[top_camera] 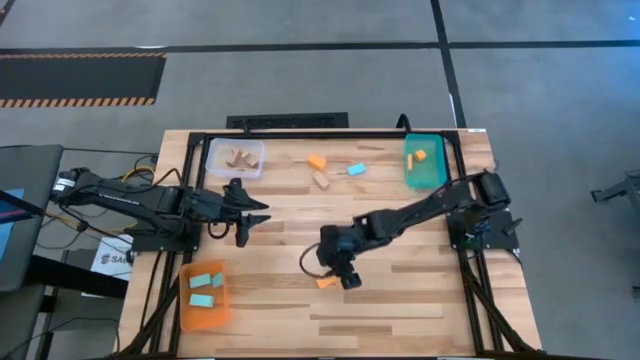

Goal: Sort & place blocks by color
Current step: Put the orange block into the light blue bin

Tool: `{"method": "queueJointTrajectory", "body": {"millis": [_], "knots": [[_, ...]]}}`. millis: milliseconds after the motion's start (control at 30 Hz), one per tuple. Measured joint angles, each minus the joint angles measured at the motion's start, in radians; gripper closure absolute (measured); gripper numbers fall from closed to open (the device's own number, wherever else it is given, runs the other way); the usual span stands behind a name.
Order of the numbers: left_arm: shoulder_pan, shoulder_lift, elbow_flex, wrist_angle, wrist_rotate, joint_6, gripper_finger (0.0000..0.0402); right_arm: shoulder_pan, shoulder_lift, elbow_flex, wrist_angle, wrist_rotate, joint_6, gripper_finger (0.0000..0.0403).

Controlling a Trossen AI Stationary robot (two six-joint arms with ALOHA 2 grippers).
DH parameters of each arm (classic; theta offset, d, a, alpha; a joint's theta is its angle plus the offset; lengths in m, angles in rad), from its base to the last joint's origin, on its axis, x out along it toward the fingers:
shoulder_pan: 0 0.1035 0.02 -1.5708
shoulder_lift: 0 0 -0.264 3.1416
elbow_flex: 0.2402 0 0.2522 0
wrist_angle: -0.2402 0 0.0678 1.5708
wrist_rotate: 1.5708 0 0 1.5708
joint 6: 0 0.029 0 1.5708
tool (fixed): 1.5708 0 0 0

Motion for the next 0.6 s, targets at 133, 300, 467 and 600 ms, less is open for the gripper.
{"method": "queueJointTrajectory", "body": {"millis": [133,300,467,600], "knots": [[0.000,0.000,0.000,-0.014,0.013,0.000,0.0265,0.040,0.056,-0.001,0.009,0.036,-0.055,0.0208],[0.000,0.000,0.000,-0.038,0.064,-0.004,0.0265,0.076,0.099,0.006,0.055,0.110,-0.065,0.0162],[0.000,0.000,0.000,-0.061,0.087,-0.007,0.0265,0.091,0.146,0.006,0.090,0.138,-0.072,0.0132],[0.000,0.002,0.000,-0.070,0.102,-0.008,0.0265,0.101,0.183,0.003,0.071,0.140,-0.076,0.0129]]}}
